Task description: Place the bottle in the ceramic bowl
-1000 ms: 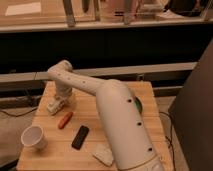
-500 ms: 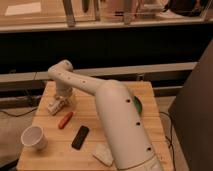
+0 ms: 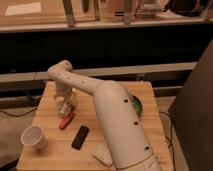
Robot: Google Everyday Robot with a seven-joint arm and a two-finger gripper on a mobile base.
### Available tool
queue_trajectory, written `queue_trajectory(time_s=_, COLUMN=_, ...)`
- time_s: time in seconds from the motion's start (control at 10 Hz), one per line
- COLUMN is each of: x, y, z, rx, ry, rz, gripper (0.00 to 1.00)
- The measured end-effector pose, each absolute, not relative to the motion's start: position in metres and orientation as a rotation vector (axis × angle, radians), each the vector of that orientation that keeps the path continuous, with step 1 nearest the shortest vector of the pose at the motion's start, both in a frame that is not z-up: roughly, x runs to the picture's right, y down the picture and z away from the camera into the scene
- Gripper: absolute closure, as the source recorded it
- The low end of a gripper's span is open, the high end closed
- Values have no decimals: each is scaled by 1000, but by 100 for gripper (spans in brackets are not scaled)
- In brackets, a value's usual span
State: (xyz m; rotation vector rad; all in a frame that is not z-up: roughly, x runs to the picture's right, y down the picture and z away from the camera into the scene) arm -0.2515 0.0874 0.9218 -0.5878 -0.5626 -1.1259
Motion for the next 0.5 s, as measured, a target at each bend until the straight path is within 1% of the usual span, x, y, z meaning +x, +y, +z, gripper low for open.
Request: queue_trajectory(time_s=0.5, x=-254, y=93, z=926, rx=-596, ry=-577, rz=-1143, gripper=20)
